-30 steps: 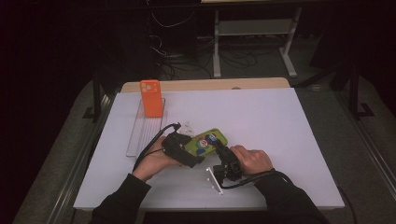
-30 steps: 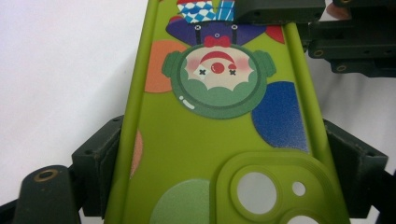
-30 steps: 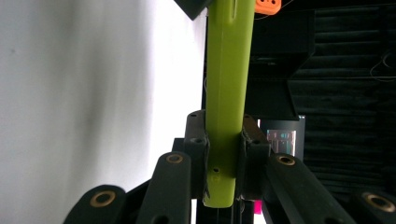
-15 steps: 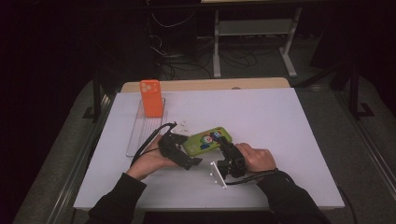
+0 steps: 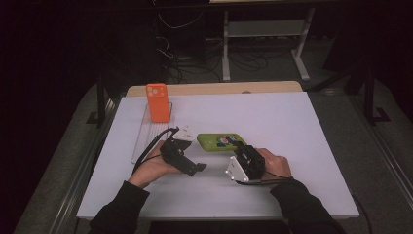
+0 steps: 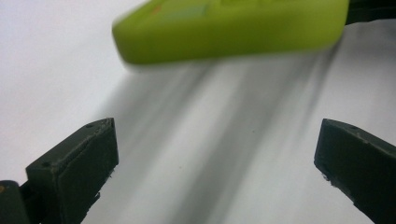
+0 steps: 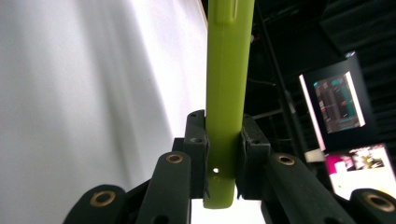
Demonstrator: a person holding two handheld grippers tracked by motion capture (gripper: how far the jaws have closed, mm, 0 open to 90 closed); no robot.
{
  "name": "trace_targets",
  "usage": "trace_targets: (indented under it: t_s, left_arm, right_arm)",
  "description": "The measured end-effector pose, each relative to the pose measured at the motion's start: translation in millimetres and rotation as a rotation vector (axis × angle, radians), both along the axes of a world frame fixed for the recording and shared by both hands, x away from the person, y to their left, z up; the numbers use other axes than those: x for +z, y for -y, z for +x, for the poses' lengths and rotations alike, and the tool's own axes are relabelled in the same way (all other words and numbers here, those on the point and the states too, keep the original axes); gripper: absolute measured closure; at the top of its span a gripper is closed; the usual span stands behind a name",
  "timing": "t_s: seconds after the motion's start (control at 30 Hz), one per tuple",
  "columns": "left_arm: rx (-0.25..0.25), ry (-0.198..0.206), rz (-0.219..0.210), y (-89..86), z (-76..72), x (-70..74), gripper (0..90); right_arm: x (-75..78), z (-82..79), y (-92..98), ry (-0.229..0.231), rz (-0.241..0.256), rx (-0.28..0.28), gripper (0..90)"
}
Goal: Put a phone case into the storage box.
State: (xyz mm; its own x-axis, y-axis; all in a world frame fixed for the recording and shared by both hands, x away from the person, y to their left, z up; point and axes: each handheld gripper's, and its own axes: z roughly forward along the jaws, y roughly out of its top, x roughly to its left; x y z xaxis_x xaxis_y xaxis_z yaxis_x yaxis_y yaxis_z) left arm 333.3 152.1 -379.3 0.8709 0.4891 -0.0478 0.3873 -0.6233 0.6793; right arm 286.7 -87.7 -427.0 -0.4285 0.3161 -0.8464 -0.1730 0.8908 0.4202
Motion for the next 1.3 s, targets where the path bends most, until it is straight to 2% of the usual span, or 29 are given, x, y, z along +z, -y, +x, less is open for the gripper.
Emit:
trace_targets:
  t_s: [0.03,0.07,0.1,0.17,0.23,0.3,0.43,0.5,0.57,0.6,0.7,0.77,0.8,0.87,0.97,1.0,1.07,1.13,1.17,1.23,1.27,1.3]
  left_arm:
    - [-0.006,0.004,0.01,-1.1,0.7,0.6,0.0]
    - [0.006,0.007,-0.012,-0.3,0.4,-0.1,0.0]
    - [0.004,0.008,-0.015,-0.6,1.0,-0.1,0.0]
    - [0.003,0.002,-0.01,-1.4,1.0,0.4,0.0]
    - [0.004,0.001,-0.01,-1.1,1.0,0.2,0.0]
    - [-0.014,0.007,0.018,-2.6,2.5,1.0,0.0]
    - [-0.008,0.005,0.018,-2.4,2.5,0.5,0.0]
    - [0.004,-0.011,0.008,-1.8,1.6,-0.5,0.0]
    - [-0.005,-0.004,0.024,-2.2,2.0,0.4,0.0]
    - [-0.003,-0.004,0.021,-2.1,1.9,0.3,0.0]
    - [0.013,-0.003,0.013,-1.8,2.2,0.4,0.0]
    - [0.032,0.002,-0.012,-0.5,2.2,0.3,0.0]
    - [0.026,0.011,-0.005,-1.3,3.5,1.3,0.0]
    - [0.041,0.017,-0.018,-1.3,4.6,2.4,0.0]
    - [0.063,0.013,-0.052,-0.3,6.0,3.3,0.0]
    - [0.059,0.019,-0.051,-0.4,6.8,3.7,0.0]
    - [0.063,0.017,-0.053,0.3,6.8,3.7,0.0]
    - [0.075,0.012,-0.064,1.2,6.9,3.0,0.0]
    - [0.076,0.001,-0.077,1.5,6.8,3.4,0.0]
    - [0.083,0.006,-0.108,2.7,8.3,5.1,0.0]
    - [0.078,0.007,-0.103,2.8,9.6,6.9,0.0]
    - [0.086,0.007,-0.119,4.0,10.7,7.7,0.0]
  right_arm:
    - [0.4,1.1,1.2,-0.008,0.006,-0.002,75.9]
    - [1.3,2.4,2.4,-0.017,0.017,-0.001,76.0]
    - [2.4,3.5,3.6,-0.031,0.032,-0.003,76.0]
    - [4.0,3.8,5.2,-0.088,0.095,-0.022,76.0]
    - [5.5,4.8,7.2,-0.129,0.133,-0.032,75.9]
    - [6.1,6.0,8.6,-0.165,0.201,-0.044,75.9]
    - [8.3,10.2,13.8,-0.232,0.258,-0.059,75.9]
    - [9.1,12.3,16.5,-0.279,0.304,-0.068,75.9]
    - [10.4,14.6,19.5,-0.339,0.372,-0.079,76.0]
    - [10.9,15.8,20.6,-0.366,0.417,-0.083,75.9]
    - [13.6,20.4,26.3,-0.444,0.513,-0.097,75.9]
    - [14.6,22.8,29.8,-0.5,0.574,-0.112,76.0]
    - [14.5,24.6,31.8,-0.525,0.598,-0.115,76.0]
    - [13.5,27.9,36.0,-0.576,0.643,-0.128,76.0]
    - [12.4,32.2,41.1,-0.66,0.731,-0.146,75.9]
    - [12.3,32.7,41.5,-0.691,0.772,-0.153,75.9]
    - [11.4,34.9,44.3,-0.734,0.82,-0.155,75.9]
    - [10.4,36.5,46.0,-0.759,0.862,-0.156,75.9]
    - [10.0,37.1,46.8,-0.759,0.87,-0.153,76.0]
    - [10.3,36.4,46.7,-0.763,0.874,-0.15,76.0]
    - [10.7,35.6,45.9,-0.769,0.882,-0.149,76.0]
    - [11.3,35.2,45.8,-0.759,0.875,-0.146,76.0]
